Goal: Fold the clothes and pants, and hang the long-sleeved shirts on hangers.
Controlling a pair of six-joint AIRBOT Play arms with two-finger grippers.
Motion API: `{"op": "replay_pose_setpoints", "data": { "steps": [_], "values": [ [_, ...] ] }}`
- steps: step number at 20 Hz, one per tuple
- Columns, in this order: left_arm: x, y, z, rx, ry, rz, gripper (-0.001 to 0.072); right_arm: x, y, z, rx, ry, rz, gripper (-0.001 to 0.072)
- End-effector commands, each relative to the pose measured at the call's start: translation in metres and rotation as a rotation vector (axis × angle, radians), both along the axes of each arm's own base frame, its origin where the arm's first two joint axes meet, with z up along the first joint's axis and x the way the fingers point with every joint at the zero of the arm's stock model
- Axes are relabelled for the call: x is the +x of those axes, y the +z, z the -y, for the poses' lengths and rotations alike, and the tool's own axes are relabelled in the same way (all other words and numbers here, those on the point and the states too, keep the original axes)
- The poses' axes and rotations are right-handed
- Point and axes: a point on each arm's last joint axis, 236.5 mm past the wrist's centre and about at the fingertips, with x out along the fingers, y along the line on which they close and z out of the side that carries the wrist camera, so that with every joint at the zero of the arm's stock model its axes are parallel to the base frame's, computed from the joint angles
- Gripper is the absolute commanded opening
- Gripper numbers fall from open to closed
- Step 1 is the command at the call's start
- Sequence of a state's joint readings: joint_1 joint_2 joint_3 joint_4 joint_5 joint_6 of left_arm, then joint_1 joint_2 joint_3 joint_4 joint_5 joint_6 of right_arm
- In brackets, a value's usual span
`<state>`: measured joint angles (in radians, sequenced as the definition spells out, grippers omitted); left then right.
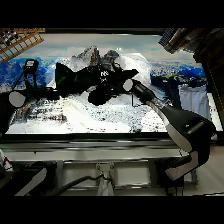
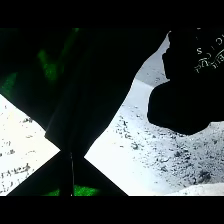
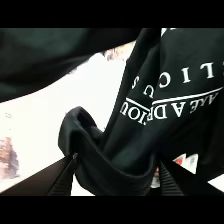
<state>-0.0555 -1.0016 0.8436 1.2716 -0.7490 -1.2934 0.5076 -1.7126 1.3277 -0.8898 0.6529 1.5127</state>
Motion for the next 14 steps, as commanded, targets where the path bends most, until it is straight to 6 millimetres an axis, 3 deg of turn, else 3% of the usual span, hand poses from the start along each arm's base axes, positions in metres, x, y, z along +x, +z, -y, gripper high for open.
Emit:
{"op": "replay_pose_setpoints", "data": {
  "steps": [1, 2, 3, 5, 6, 7, 9, 12, 14],
  "values": [
    [0.001, 0.003, 0.000, -0.001, 0.001, 0.006, 0.0003, -0.004, -0.018, 0.002, -0.067, 0.009, -0.003, 0.0312],
    [0.002, 0.005, 0.000, -0.001, 0.001, 0.013, 0.0004, -0.003, -0.020, 0.005, -0.081, 0.005, -0.003, 0.0107],
    [0.002, 0.010, 0.000, -0.002, 0.001, 0.025, 0.0004, -0.004, -0.019, 0.005, -0.081, 0.006, -0.003, 0.0025],
    [0.003, 0.027, -0.002, 0.005, 0.001, 0.070, 0.0002, -0.004, -0.003, 0.005, -0.074, 0.013, 0.020, 0.0024],
    [0.004, 0.040, -0.006, 0.020, 0.004, 0.106, 0.0002, -0.001, 0.019, 0.006, -0.064, 0.017, 0.067, 0.0024],
    [0.006, 0.058, -0.012, 0.035, 0.012, 0.152, 0.0002, 0.004, 0.048, 0.009, -0.050, 0.018, 0.137, 0.0024],
    [0.008, 0.107, -0.023, 0.040, 0.043, 0.276, 0.0001, 0.011, 0.128, 0.022, -0.017, 0.030, 0.314, 0.0024],
    [-0.002, 0.219, -0.042, 0.053, 0.099, 0.563, 0.0000, -0.002, 0.271, 0.055, 0.033, 0.038, 0.611, 0.0024],
    [-0.028, 0.303, -0.053, 0.100, 0.131, 0.787, -0.0001, -0.025, 0.355, 0.082, 0.047, 0.029, 0.780, 0.0024]
  ]
}}
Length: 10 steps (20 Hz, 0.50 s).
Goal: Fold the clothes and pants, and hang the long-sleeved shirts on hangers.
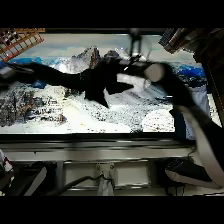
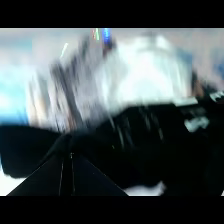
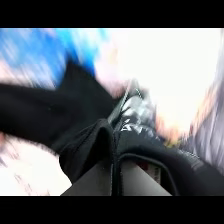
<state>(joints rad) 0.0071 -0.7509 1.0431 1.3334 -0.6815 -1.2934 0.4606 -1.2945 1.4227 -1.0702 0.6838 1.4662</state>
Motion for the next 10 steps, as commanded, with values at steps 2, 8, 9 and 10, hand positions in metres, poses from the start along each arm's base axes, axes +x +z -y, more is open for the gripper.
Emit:
{"op": "replay_pose_setpoints", "data": {
  "steps": [2, 8, 9, 10],
  "values": [
    [-0.066, 0.176, -0.031, 0.137, 0.110, 0.485, -0.0001, -0.057, 0.171, 0.067, -0.008, -0.034, 0.375, 0.0025],
    [-0.163, 0.275, -0.058, 0.345, 0.264, 0.811, -0.0001, -0.154, 0.297, 0.135, 0.074, -0.136, 0.633, 0.0025],
    [-0.172, 0.279, -0.061, 0.351, 0.285, 0.826, -0.0001, -0.169, 0.305, 0.138, 0.099, -0.134, 0.635, 0.0025],
    [-0.183, 0.283, -0.065, 0.346, 0.308, 0.842, -0.0001, -0.184, 0.306, 0.138, 0.128, -0.120, 0.613, 0.0025]
  ]
}}
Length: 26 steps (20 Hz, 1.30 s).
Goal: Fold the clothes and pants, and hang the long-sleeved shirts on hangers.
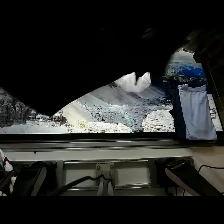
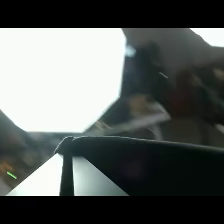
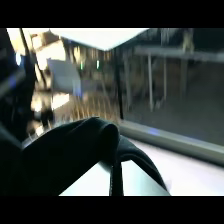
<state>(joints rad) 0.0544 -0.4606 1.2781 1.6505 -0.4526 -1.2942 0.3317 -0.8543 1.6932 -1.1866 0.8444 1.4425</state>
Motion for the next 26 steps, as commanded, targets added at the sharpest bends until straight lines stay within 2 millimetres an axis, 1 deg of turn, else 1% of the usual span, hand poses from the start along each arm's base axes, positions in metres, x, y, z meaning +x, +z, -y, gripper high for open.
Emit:
{"op": "replay_pose_setpoints", "data": {
  "steps": [1, 2, 4, 5, 6, 7, 8, 9, 10, 11, 12, 13, 14, 15, 16, 17, 19, 20, 21, 22, 23, 24, 25, 26],
  "values": [
    [-0.050, 0.031, -0.014, 0.031, 0.092, 0.126, -0.0001, -0.061, 0.023, 0.014, 0.067, 0.037, -0.012, 0.0025],
    [-0.061, 0.036, -0.015, 0.028, 0.103, 0.152, -0.0001, -0.073, 0.015, 0.008, 0.080, 0.077, -0.065, 0.0025],
    [-0.084, 0.044, -0.013, 0.032, 0.107, 0.199, -0.0001, -0.100, 0.000, -0.014, 0.144, 0.211, -0.217, 0.0024],
    [-0.092, 0.046, -0.012, 0.033, 0.108, 0.214, -0.0001, -0.114, -0.006, -0.026, 0.173, 0.281, -0.295, 0.0024],
    [-0.098, 0.047, -0.011, 0.032, 0.108, 0.219, -0.0001, -0.122, -0.012, -0.032, 0.182, 0.321, -0.350, 0.0024],
    [-0.097, 0.044, -0.012, 0.030, 0.109, 0.208, -0.0001, -0.124, -0.022, -0.034, 0.180, 0.324, -0.408, 0.0024],
    [-0.091, 0.037, -0.013, 0.024, 0.112, 0.174, -0.0001, -0.120, -0.033, -0.032, 0.155, 0.305, -0.444, 0.0024],
    [-0.077, 0.027, -0.016, 0.016, 0.115, 0.118, -0.0001, -0.108, -0.049, -0.026, 0.113, 0.251, -0.474, 0.0024],
    [-0.054, 0.009, -0.021, 0.003, 0.118, 0.033, 0.0000, -0.088, -0.073, -0.015, 0.056, 0.166, -0.523, 0.0024],
    [-0.029, -0.011, -0.024, -0.015, 0.115, -0.061, 0.0000, -0.067, -0.103, -0.005, -0.013, 0.087, -0.592, 0.0024],
    [0.001, -0.037, -0.027, -0.035, 0.108, -0.171, -0.0001, -0.048, -0.136, 0.002, -0.076, 0.029, -0.673, 0.0022],
    [0.029, -0.062, -0.029, -0.052, 0.101, -0.271, -0.0001, -0.030, -0.171, 0.000, -0.121, 0.007, -0.764, 0.0022],
    [0.060, -0.092, -0.030, -0.065, 0.091, -0.382, -0.0001, -0.010, -0.205, -0.005, -0.153, 0.000, -0.830, 0.0022],
    [0.094, -0.128, -0.030, -0.071, 0.082, -0.495, 0.0000, 0.016, -0.244, -0.012, -0.165, -0.012, -0.889, 0.0021],
    [0.126, -0.163, -0.029, -0.073, 0.071, -0.594, 0.0000, 0.046, -0.285, -0.019, -0.153, -0.039, -0.936, 0.0021],
    [0.161, -0.208, -0.027, -0.074, 0.059, -0.704, 0.0000, 0.074, -0.324, -0.023, -0.134, -0.071, -0.980, 0.0021],
    [0.223, -0.298, -0.018, -0.074, 0.030, -0.885, 0.0002, 0.127, -0.403, -0.024, -0.103, -0.142, -1.074, 0.0031],
    [0.251, -0.342, -0.007, -0.112, 0.012, -0.942, 0.0004, 0.150, -0.431, -0.023, -0.058, -0.177, -1.102, 0.0201],
    [0.269, -0.375, 0.004, -0.205, 0.003, -0.974, 0.0006, 0.171, -0.449, -0.020, 0.009, -0.213, -1.127, 0.0456],
    [0.278, -0.404, 0.014, -0.321, 0.008, -1.015, 0.0148, 0.184, -0.458, -0.017, 0.054, -0.227, -1.143, 0.0473],
    [0.277, -0.423, 0.021, -0.397, 0.023, -1.065, 0.0464, 0.192, -0.460, -0.011, 0.076, -0.238, -1.151, 0.0472],
    [0.270, -0.439, 0.024, -0.441, 0.047, -1.125, 0.0634, 0.195, -0.457, -0.003, 0.083, -0.251, -1.147, 0.0469],
    [0.259, -0.449, 0.022, -0.461, 0.072, -1.181, 0.0627, 0.194, -0.453, 0.007, 0.081, -0.260, -1.153, 0.0448],
    [0.245, -0.458, 0.013, -0.466, 0.112, -1.243, 0.0624, 0.190, -0.450, 0.021, 0.044, -0.268, -1.153, 0.0405]
  ]
}}
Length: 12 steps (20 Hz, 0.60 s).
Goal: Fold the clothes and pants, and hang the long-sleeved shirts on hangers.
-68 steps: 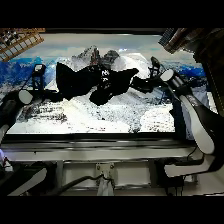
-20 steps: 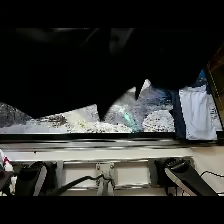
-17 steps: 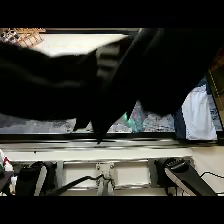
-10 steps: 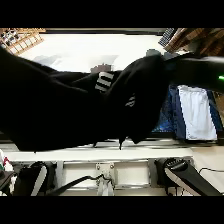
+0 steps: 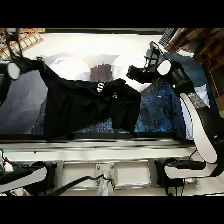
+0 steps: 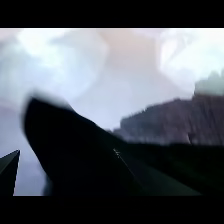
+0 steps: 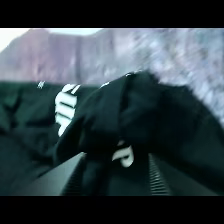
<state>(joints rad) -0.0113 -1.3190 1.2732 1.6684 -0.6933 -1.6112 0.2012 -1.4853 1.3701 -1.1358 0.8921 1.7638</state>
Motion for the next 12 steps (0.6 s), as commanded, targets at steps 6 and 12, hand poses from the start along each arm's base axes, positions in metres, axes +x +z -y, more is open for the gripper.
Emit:
{"op": "replay_pose_setpoints", "data": {
  "steps": [6, 12],
  "values": [
    [-0.098, -0.065, -0.034, -0.168, 0.217, -0.369, 0.0344, -0.041, -0.047, 0.129, -0.274, -0.059, -0.186, 0.0337],
    [-0.159, -0.043, 0.025, -0.418, 0.172, -0.292, 0.0354, -0.069, -0.091, 0.096, -0.141, 0.025, -0.235, 0.0375]
  ]
}}
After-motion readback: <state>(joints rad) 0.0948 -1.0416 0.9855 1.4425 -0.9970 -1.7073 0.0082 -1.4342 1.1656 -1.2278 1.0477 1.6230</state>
